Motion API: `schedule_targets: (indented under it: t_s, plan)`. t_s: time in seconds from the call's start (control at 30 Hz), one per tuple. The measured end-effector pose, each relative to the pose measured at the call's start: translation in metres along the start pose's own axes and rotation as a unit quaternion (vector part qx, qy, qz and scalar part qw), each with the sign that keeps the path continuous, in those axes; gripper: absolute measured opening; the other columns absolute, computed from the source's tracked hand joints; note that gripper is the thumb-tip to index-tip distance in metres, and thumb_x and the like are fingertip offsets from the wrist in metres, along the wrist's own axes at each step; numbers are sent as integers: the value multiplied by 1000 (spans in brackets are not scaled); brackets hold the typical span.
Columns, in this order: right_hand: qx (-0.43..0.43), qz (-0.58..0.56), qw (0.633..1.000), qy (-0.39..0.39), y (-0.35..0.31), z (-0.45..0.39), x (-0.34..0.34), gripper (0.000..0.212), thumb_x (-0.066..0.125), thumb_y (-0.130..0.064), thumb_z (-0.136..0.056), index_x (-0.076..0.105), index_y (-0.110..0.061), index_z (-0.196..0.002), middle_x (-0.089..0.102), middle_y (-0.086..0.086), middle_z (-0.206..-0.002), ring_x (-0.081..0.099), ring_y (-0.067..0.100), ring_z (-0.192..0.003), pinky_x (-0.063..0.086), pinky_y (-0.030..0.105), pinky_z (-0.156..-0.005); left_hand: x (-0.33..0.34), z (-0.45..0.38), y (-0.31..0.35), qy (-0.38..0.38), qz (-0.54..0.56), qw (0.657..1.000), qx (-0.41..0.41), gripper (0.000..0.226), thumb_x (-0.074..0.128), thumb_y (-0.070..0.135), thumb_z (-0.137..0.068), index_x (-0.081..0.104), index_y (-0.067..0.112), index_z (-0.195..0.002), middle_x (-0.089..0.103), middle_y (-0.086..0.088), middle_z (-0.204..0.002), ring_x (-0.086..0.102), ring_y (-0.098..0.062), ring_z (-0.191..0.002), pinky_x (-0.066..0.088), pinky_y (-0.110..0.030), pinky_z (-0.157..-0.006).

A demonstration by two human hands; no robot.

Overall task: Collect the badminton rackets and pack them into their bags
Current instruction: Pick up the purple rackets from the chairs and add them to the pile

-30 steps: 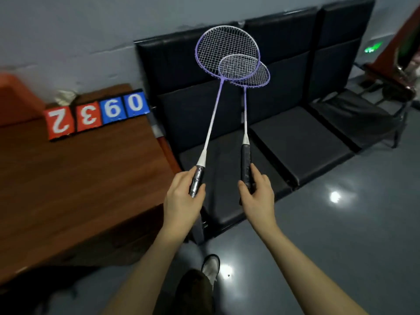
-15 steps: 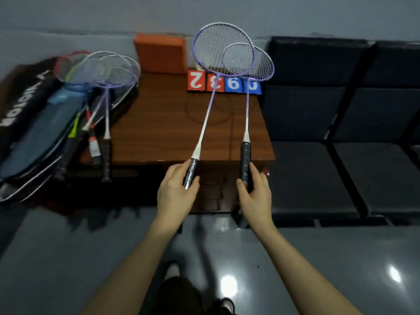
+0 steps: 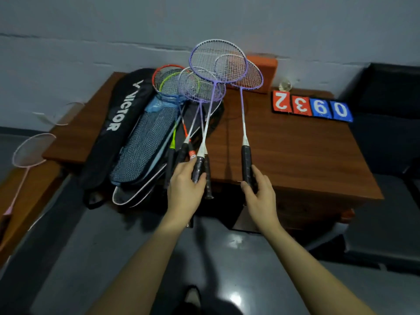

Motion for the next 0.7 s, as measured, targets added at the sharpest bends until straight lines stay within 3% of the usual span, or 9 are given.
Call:
schedule_targets:
  t_s: [0.27, 0.4, 0.57, 0.7]
  plan:
    - [-38, 49, 997, -38, -16, -47, 37, 51, 56, -18, -91, 40, -20, -139, 49, -3, -99, 50, 6, -80, 41, 26, -75, -10, -57, -34, -16, 4, 1000, -26, 40, 65, 15, -83, 57, 13, -122, 56, 0, -100, 56, -17, -94, 46, -30, -83]
    - [-61, 71, 993, -76, -6, -75, 50, 52, 57, -19, -90, 40, -21, -139, 49, -6, -99, 51, 8, -85, 40, 25, -75, 8, -89, -43, -15, -2, 999, -35, 40, 66, 18, -82, 58, 13, -121, 61, -6, -102, 58, -22, -96, 48, -36, -86]
    - [-61, 61, 991, -103, 6, -104, 52, 51, 59, -19, -89, 43, -27, -137, 52, -8, -100, 52, 8, -88, 43, 26, -78, 29, -109, -49, -24, 4, 997, -69, 39, 65, 16, -83, 57, 12, -121, 58, -8, -108, 55, -20, -103, 40, -25, -90]
    - [-52, 62, 989, -120, 19, -125, 58, 52, 61, -20, -88, 44, -26, -136, 55, -4, -105, 53, 11, -94, 44, 30, -79, 53, -123, -54, -66, 24, 993, -98, 46, 60, 14, -85, 50, 12, -129, 52, -9, -120, 50, -20, -114, 37, -26, -100]
Point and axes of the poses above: each hand's wrist, its own z-axis away from the middle knuckle, its own x-axis out of the palm, y = z × x, the point moved 5 cm from there along -z, towards the middle knuckle
